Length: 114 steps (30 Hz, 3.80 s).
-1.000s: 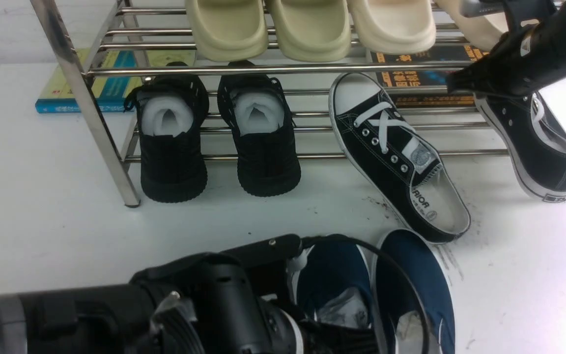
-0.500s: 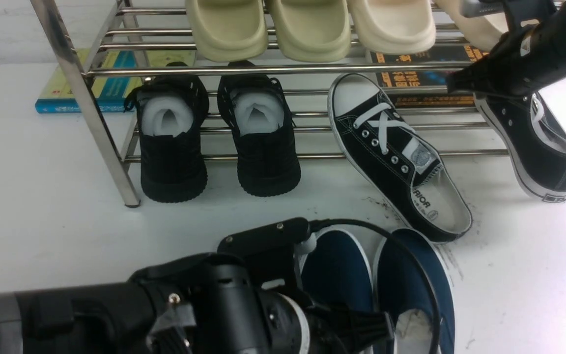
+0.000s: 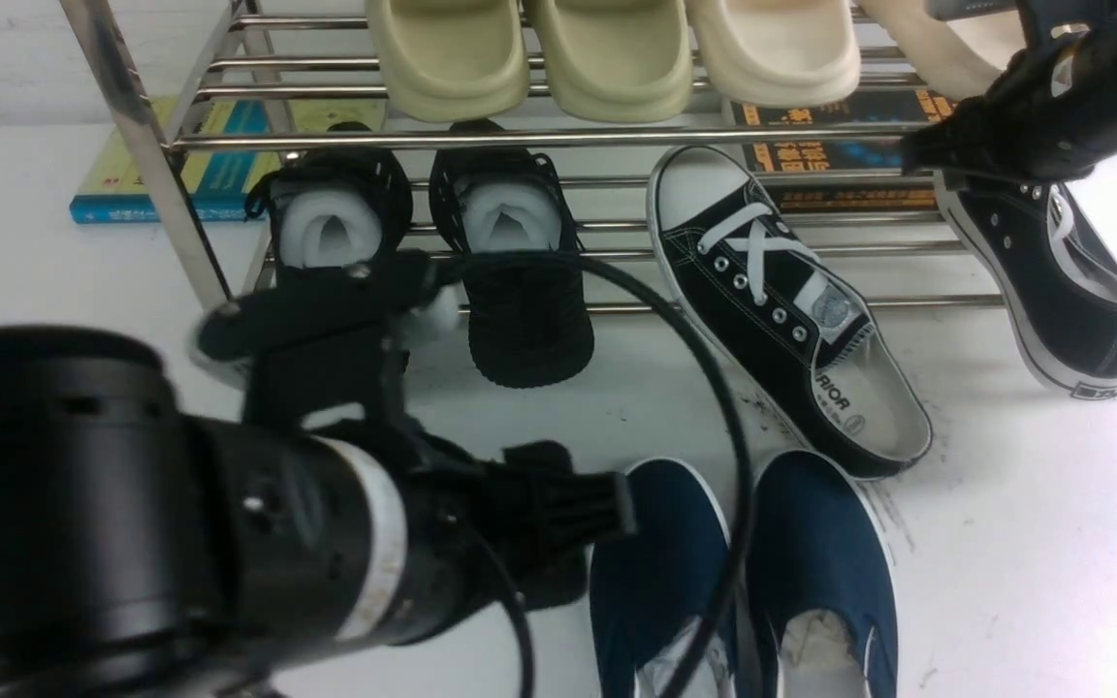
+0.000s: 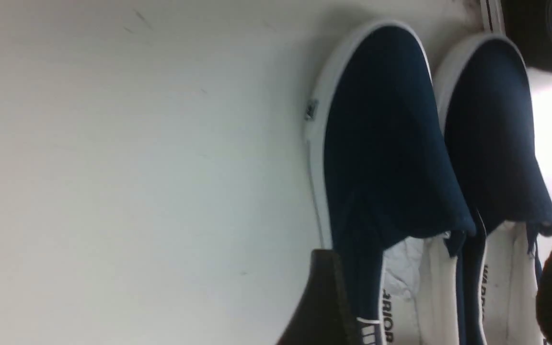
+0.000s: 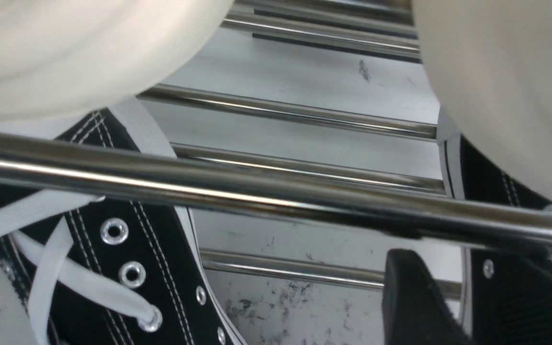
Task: Take the shoes off the shelf with your hand on the white table.
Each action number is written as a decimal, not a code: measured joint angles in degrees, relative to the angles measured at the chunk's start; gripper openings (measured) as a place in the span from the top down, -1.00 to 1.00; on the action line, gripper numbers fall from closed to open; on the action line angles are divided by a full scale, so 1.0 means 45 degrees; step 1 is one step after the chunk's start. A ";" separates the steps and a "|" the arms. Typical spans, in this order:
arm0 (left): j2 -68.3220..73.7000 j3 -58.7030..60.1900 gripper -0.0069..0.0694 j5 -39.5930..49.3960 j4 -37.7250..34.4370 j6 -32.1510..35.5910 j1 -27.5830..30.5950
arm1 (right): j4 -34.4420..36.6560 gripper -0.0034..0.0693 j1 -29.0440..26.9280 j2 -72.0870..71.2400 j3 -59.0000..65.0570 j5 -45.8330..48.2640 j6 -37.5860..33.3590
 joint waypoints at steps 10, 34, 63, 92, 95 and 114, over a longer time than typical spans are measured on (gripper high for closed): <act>-0.1724 -0.0028 -0.24 0.1267 0.0913 0.0054 0.0000 | -0.0162 0.03 -0.0040 -0.2193 -0.0201 0.2760 -0.0591; -0.1778 -0.0040 0.82 0.2405 0.1195 0.1728 0.0000 | 0.3923 0.94 -0.0040 -1.5046 0.7272 0.3328 -0.2396; -0.1778 -0.0051 0.79 0.2442 0.1191 0.1728 0.0000 | 0.6140 0.91 0.0310 -1.6782 1.3718 -0.4182 -0.4700; -0.2704 -0.1506 0.78 0.3629 0.0984 0.4466 0.0000 | 0.3513 0.84 -0.3232 -2.0620 1.8729 -0.3758 -0.4712; -0.3427 -0.2089 0.79 0.4149 0.0306 0.6407 0.0000 | 0.3488 0.84 -0.3232 -2.0620 1.8729 -0.3758 -0.4712; -0.8278 0.5341 0.77 -0.4244 -0.0238 0.8796 0.0000 | 0.3488 0.78 -0.3232 -2.0620 1.8729 -0.3758 -0.4702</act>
